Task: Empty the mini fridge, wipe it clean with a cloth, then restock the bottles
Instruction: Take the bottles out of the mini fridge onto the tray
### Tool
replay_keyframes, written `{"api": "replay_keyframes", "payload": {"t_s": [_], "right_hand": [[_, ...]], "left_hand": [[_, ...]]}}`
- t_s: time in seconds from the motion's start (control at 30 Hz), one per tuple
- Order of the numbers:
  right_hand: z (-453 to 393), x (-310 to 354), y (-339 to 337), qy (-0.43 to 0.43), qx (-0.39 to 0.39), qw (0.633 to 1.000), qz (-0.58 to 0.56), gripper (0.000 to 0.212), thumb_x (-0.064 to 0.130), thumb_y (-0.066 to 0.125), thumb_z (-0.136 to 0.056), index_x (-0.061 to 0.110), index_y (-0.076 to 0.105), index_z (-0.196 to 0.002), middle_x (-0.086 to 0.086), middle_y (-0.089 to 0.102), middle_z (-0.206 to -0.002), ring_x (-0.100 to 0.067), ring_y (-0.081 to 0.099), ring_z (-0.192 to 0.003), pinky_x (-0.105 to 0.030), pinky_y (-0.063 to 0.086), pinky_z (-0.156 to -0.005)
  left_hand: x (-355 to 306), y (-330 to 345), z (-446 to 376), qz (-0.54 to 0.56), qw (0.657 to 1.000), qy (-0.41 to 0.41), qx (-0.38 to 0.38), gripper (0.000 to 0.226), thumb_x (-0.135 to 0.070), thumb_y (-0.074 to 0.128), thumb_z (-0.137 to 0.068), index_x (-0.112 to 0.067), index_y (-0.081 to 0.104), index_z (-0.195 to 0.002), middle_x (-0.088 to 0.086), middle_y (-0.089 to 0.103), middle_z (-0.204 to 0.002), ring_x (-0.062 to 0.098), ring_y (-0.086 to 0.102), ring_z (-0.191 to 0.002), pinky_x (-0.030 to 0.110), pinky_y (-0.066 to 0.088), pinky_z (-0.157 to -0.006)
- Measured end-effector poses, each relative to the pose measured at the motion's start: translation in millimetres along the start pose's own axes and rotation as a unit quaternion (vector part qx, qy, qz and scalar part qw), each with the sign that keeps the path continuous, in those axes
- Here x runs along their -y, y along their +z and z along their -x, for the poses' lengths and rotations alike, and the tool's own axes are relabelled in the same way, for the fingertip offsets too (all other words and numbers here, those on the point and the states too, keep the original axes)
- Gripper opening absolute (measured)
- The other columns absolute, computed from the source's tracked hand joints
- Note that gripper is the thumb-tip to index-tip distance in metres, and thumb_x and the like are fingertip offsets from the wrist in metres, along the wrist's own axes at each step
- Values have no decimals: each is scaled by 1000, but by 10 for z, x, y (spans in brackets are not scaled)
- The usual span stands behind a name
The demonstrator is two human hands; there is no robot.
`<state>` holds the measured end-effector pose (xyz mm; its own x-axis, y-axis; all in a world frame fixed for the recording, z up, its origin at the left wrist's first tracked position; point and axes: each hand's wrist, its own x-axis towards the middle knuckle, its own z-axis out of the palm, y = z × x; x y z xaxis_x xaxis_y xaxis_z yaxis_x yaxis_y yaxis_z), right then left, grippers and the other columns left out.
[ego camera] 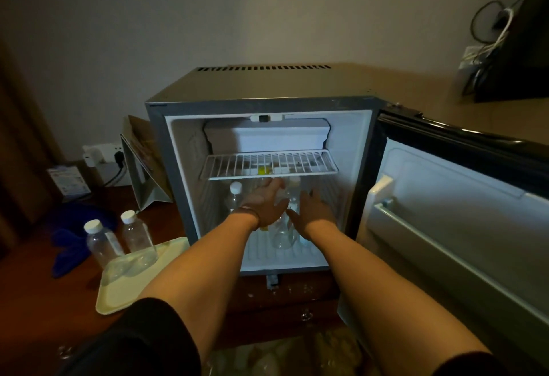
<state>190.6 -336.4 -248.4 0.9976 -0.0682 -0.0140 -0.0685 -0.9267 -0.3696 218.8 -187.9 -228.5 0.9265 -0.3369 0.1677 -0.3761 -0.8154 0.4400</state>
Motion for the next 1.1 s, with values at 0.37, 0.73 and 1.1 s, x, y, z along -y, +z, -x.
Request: {"api": "replay_keyframes", "payload": {"t_s": [0.37, 0.73, 1.1], "right_hand": [[102, 85, -238, -17, 44, 999, 22, 46, 38, 44, -104, 12, 45, -142, -13, 33, -149, -33, 44, -131, -39, 43, -102], [717, 395, -526, -157, 9, 987, -15, 22, 33, 57, -98, 13, 51, -92, -15, 54, -105, -33, 57, -89, -41, 51, -76], [1112, 1246, -378, -296, 48, 954, -10, 24, 31, 60, -96, 8, 54, -99, -13, 50, -107, -35, 58, -93, -45, 51, -79]], "left_hand": [[-81, -167, 203, -9, 999, -22, 25, 23, -38, 50, -99, -18, 54, -109, 8, 57, -116, 24, 61, -92, 39, 52, -84], [-293, -642, 921, -16, 996, -83, 23, 25, -38, 56, -95, -18, 57, -109, 11, 66, -105, 28, 65, -89, 40, 54, -78], [158, -1288, 1944, -79, 976, -200, -30, 28, -39, 54, -97, -14, 56, -109, 10, 59, -111, 28, 56, -102, 36, 44, -83]]}}
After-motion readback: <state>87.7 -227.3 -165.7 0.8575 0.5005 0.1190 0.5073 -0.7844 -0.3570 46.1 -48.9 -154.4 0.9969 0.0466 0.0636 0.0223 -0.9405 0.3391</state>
